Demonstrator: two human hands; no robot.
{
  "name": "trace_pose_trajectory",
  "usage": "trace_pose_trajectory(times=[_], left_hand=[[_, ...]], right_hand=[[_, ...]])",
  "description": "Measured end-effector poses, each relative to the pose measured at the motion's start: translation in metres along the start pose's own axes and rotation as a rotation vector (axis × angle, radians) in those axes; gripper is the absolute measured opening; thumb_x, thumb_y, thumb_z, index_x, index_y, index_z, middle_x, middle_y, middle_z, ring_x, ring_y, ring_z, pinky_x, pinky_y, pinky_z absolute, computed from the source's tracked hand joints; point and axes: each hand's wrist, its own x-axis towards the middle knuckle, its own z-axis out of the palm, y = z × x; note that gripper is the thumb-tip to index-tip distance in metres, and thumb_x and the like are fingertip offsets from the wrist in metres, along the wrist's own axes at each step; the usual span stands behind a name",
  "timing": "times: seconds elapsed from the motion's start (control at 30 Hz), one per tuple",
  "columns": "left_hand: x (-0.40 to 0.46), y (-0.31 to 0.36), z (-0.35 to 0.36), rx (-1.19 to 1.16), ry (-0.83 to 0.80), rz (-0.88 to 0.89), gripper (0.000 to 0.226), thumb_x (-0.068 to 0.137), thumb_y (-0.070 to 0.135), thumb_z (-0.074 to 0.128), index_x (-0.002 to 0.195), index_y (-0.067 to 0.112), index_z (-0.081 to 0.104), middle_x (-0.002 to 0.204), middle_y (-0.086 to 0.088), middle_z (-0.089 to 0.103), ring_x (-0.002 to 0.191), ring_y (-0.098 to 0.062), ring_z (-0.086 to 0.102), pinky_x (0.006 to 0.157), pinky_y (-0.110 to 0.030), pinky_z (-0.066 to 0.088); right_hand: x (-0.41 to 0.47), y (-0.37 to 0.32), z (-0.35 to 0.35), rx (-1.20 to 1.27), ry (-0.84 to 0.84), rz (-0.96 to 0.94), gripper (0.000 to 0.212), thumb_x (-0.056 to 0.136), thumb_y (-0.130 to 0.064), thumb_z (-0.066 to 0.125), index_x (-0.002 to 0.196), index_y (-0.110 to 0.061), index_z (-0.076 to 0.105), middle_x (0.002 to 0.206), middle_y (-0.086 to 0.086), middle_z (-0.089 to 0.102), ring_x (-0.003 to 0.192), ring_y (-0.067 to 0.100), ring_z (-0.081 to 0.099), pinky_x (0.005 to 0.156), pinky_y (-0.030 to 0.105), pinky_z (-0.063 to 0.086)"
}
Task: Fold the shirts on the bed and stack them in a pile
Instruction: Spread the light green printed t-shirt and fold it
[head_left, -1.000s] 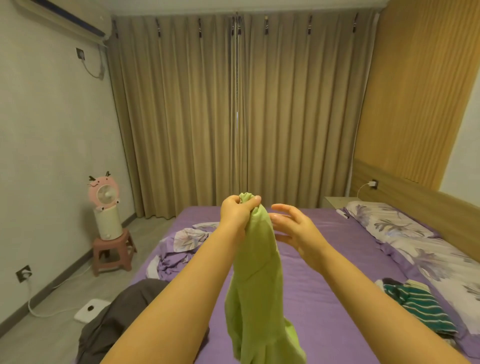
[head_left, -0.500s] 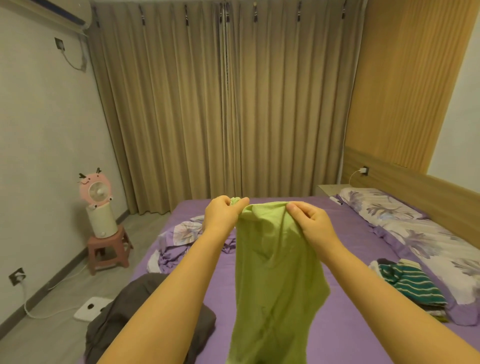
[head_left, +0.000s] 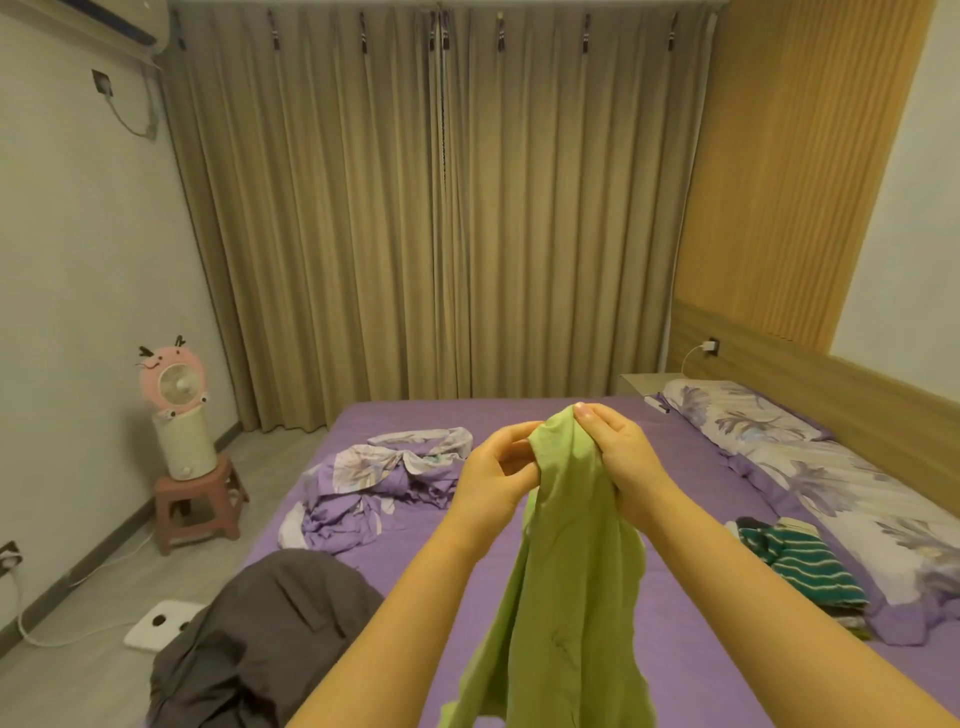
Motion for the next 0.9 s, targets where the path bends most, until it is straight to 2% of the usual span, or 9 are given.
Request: trace_pose_trajectory(times=[0.17, 0.23, 0.37, 0.43, 0.57, 0.63, 0.7, 0.8, 0.9], left_hand=[[0.004, 0.004, 0.005, 0.078, 0.121, 0.048, 0.019, 0.085, 0.002, 0.065, 0.098, 0.015, 0.066, 0.096, -0.010, 0.070, 0.089, -0.017, 0.066, 0.079, -0.025, 0.056], [0.011, 0.005, -0.001, 0.063, 0.182, 0.022, 0.018, 0.087, 0.005, 0.065, 0.101, 0.015, 0.066, 0.098, -0.008, 0.070, 0.090, -0.016, 0.066, 0.078, -0.024, 0.055], [0.026, 0.001, -0.006, -0.046, 0.231, -0.046, 0.026, 0.093, 0.007, 0.054, 0.117, 0.013, 0.061, 0.105, -0.010, 0.069, 0.093, -0.018, 0.065, 0.086, -0.030, 0.053], [0.033, -0.003, 0.004, -0.063, 0.226, -0.072, 0.025, 0.096, 0.009, 0.050, 0.119, 0.017, 0.059, 0.105, -0.012, 0.067, 0.092, -0.019, 0.063, 0.088, -0.033, 0.051], [0.046, -0.011, 0.031, -0.129, 0.307, -0.142, 0.023, 0.099, 0.011, 0.044, 0.120, 0.018, 0.050, 0.098, -0.012, 0.060, 0.079, -0.021, 0.060, 0.073, -0.036, 0.053], [0.050, -0.011, 0.045, -0.142, 0.269, -0.163, 0.027, 0.099, 0.019, 0.046, 0.126, 0.018, 0.051, 0.097, -0.012, 0.059, 0.079, -0.022, 0.058, 0.072, -0.037, 0.051], [0.054, -0.010, 0.058, -0.049, 0.164, -0.173, 0.033, 0.094, 0.032, 0.052, 0.126, 0.022, 0.056, 0.101, -0.006, 0.063, 0.088, -0.016, 0.060, 0.081, -0.035, 0.049], [0.060, -0.008, 0.076, 0.181, -0.010, -0.213, 0.030, 0.078, 0.033, 0.075, 0.107, 0.025, 0.069, 0.102, 0.002, 0.068, 0.094, -0.008, 0.063, 0.083, -0.027, 0.051], [0.065, -0.006, 0.094, 0.210, 0.045, -0.200, 0.006, 0.079, 0.014, 0.075, 0.083, 0.013, 0.070, 0.078, -0.003, 0.066, 0.072, -0.011, 0.062, 0.066, -0.023, 0.050]], right_hand=[[0.000, 0.000, -0.046, 0.051, 0.083, 0.031, 0.018, 0.094, -0.017, 0.053, 0.091, -0.006, 0.067, 0.080, 0.004, 0.069, 0.070, 0.014, 0.063, 0.058, 0.019, 0.053], [0.005, 0.000, -0.072, 0.093, 0.163, 0.055, 0.017, 0.094, -0.013, 0.052, 0.087, -0.009, 0.067, 0.077, 0.000, 0.068, 0.066, 0.010, 0.062, 0.053, 0.016, 0.052], [0.018, 0.002, -0.118, 0.056, 0.160, 0.099, 0.021, 0.095, -0.021, 0.052, 0.093, -0.008, 0.069, 0.087, 0.007, 0.070, 0.074, 0.017, 0.066, 0.065, 0.029, 0.054], [0.026, 0.002, -0.130, -0.037, 0.142, 0.076, 0.021, 0.095, -0.023, 0.052, 0.089, -0.011, 0.069, 0.087, 0.007, 0.069, 0.077, 0.018, 0.063, 0.071, 0.033, 0.051], [0.038, -0.001, -0.146, -0.206, 0.118, -0.045, 0.025, 0.096, -0.023, 0.051, 0.085, -0.010, 0.069, 0.084, 0.005, 0.068, 0.079, 0.016, 0.060, 0.077, 0.035, 0.049], [0.045, -0.001, -0.155, -0.208, 0.092, -0.054, 0.025, 0.096, -0.024, 0.050, 0.087, -0.010, 0.069, 0.086, 0.006, 0.069, 0.080, 0.017, 0.061, 0.078, 0.035, 0.049], [0.051, -0.003, -0.163, -0.164, 0.075, -0.011, 0.023, 0.096, -0.024, 0.051, 0.086, -0.013, 0.069, 0.087, 0.005, 0.069, 0.080, 0.017, 0.062, 0.077, 0.035, 0.050], [0.058, -0.005, -0.176, -0.067, 0.048, 0.067, 0.022, 0.096, -0.024, 0.052, 0.085, -0.014, 0.068, 0.086, 0.006, 0.068, 0.079, 0.019, 0.061, 0.075, 0.035, 0.050], [0.062, -0.005, -0.196, -0.128, 0.009, 0.059, 0.021, 0.096, -0.025, 0.051, 0.085, -0.016, 0.068, 0.086, 0.002, 0.068, 0.079, 0.016, 0.062, 0.074, 0.033, 0.050]])
